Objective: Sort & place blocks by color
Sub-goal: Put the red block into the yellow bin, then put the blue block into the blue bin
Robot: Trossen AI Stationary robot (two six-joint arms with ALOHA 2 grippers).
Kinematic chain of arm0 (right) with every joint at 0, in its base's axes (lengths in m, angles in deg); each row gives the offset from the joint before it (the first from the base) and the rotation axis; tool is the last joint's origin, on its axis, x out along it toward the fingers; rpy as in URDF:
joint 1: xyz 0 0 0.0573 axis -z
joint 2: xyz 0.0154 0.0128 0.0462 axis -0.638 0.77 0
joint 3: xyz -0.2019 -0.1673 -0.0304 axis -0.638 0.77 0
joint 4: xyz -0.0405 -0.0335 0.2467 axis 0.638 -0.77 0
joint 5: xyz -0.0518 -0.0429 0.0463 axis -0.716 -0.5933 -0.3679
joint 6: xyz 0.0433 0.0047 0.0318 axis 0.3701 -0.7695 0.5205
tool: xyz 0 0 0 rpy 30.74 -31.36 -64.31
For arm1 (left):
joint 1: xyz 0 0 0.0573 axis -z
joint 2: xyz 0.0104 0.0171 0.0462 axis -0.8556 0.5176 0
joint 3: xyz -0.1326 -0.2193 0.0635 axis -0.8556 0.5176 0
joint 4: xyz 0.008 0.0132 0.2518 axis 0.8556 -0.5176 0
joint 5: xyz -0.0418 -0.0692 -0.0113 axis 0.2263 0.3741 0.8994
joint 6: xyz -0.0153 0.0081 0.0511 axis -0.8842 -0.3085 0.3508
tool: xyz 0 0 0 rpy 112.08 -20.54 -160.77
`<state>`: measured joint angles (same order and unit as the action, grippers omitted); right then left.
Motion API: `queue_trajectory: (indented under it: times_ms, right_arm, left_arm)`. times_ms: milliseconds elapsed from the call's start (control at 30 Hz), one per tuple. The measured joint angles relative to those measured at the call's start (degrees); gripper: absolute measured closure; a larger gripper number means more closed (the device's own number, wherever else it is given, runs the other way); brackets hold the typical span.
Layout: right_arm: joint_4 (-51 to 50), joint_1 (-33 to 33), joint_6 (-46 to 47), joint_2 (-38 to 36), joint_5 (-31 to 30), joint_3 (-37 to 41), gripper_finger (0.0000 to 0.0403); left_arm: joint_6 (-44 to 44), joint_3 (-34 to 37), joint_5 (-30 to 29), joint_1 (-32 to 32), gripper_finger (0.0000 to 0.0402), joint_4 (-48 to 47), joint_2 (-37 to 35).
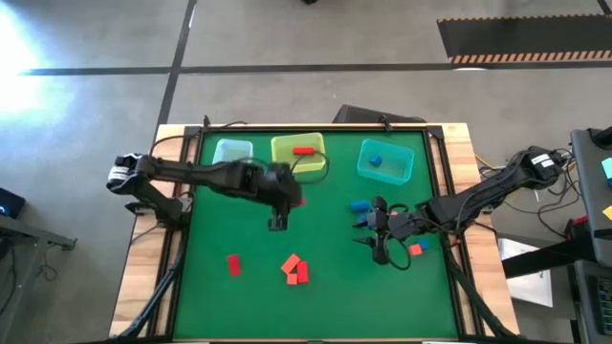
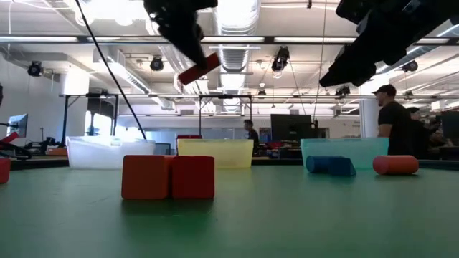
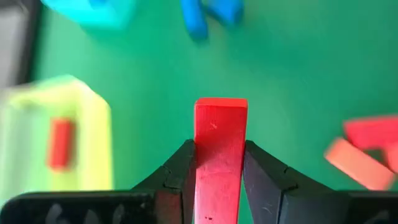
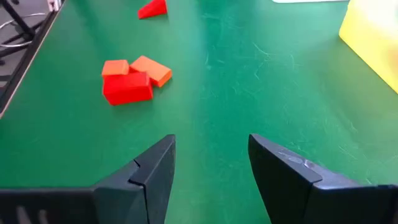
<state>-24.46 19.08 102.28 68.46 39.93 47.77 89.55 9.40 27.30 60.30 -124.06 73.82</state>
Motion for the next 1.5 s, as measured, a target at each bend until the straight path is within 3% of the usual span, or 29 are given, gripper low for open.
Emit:
queue_trajectory:
  times_ms: [167,300,567,767,1033,1233,1500]
  right_arm:
    - [0.24,-0.56,-0.06,-1.0,-0.26,0.0,0.0211]
    - [0.35,-0.56,-0.5,-1.06,-0.55,0.0,0.0211]
    - [2.35,-0.56,-2.05,-0.9,-2.47,-0.02,0.0211]
    - [2.77,-0.56,-1.28,-0.92,-2.47,0.18,0.0211]
    - [2.93,-0.56,-1.07,-0.92,-2.49,0.26,0.0211]
    - [3.14,-0.55,-0.98,-0.92,-2.54,0.28,0.0211]
    - [3.15,-0.56,3.59,-0.92,-2.43,0.54,0.0211]
  left_arm:
    - [7.83,0.95,0.06,-5.56,0.0316,9.45,0.11]
    - [9.25,2.76,-0.06,-11.56,0.0315,17.49,0.73]
    - [3.43,6.06,-0.2,-23.45,0.0313,34.51,5.4]
    - [-2.12,6.78,-0.35,-28.73,0.0304,34.43,11.1]
    - [-3.6,6.76,-0.33,-29.25,0.0239,34.46,13.46]
    - [-3.62,6.76,-0.33,-28.64,0.0216,33.81,10.95]
    - [-4.76,8.36,0.29,-18.77,0.0215,33.15,3.34]
